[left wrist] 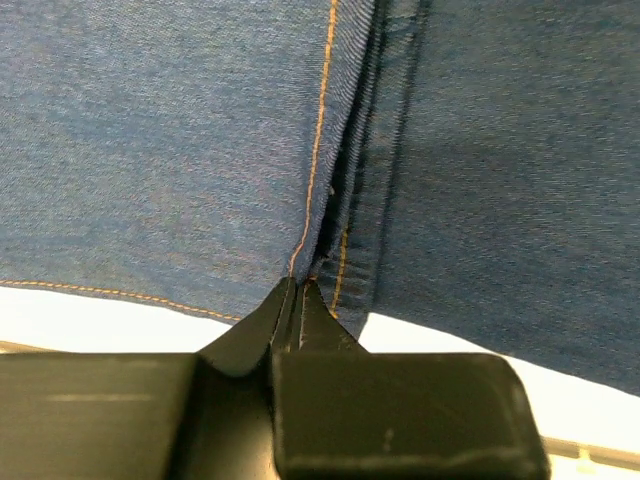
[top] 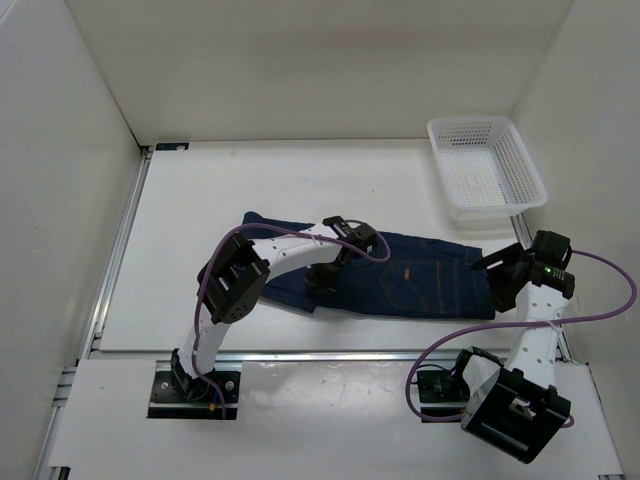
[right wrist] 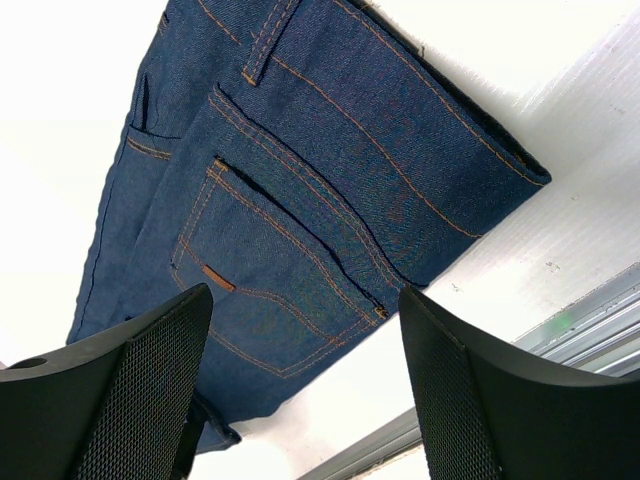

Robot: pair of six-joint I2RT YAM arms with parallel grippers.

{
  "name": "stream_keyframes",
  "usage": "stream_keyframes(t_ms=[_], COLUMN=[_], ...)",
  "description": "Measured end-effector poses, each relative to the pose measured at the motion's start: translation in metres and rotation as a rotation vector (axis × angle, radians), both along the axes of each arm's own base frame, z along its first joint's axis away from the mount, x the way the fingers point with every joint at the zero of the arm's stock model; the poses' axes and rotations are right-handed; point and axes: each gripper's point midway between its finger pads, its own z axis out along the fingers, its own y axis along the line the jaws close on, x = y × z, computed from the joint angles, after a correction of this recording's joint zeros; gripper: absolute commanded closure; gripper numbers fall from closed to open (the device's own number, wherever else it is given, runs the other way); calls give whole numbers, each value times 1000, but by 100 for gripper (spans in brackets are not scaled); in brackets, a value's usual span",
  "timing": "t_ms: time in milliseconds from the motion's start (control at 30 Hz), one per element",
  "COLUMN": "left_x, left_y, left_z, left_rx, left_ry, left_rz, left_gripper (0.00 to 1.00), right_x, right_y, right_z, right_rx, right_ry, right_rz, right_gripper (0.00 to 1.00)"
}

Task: Fold and stack the trousers
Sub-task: Fold the trousers

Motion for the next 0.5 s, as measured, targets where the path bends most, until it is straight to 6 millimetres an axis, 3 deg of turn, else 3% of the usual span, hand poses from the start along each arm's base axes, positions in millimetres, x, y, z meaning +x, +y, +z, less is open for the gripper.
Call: stream_keyframes(t_ms=[200,500], left_x=[-2,-8], left_y=[10,13], left_z=[9,51], left_rx=[32,-32], left_ry=[-8,-51], left_rz=[13,9], left_gripper=[90,90], right_x=[0,0], right_y=[0,0], right_z=[0,0], right_rx=[0,0], right_ry=[0,0], right_rz=[0,0], right_gripper=[20,20])
